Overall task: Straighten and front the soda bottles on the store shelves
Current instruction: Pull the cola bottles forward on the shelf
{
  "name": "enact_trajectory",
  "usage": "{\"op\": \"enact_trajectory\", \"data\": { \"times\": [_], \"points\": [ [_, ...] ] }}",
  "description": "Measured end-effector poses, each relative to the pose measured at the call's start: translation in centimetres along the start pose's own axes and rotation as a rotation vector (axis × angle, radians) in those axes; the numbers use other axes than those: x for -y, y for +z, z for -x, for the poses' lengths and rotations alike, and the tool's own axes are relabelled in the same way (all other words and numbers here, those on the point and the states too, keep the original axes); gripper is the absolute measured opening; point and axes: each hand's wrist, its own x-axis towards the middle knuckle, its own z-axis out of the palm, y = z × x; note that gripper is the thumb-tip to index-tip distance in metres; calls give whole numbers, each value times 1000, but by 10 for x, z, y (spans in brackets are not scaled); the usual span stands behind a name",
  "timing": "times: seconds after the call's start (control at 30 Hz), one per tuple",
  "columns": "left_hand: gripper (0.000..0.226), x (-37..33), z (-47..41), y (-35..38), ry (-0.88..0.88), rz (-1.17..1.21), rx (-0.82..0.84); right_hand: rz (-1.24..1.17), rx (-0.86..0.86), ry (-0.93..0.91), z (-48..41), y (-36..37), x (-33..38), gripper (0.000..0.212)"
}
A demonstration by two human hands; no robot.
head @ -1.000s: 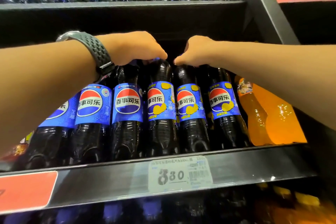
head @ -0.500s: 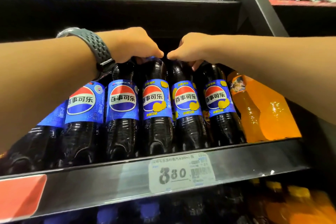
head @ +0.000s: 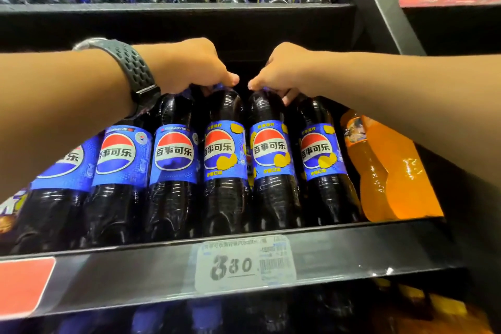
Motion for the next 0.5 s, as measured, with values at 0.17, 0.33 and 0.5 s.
{"op": "enact_trajectory", "data": {
  "times": [0.17,0.33,0.5],
  "points": [
    [43,-2,5,-5,-2,-3,-3,-70,1,-10,1,-6,5,25],
    [42,0,6,-3,-17,0,-30,-86,34,-4,5,-4,3,24],
    [40,3,1,3,-4,-47,-46,-39,93,-6,5,-8,1,23]
  ]
}}
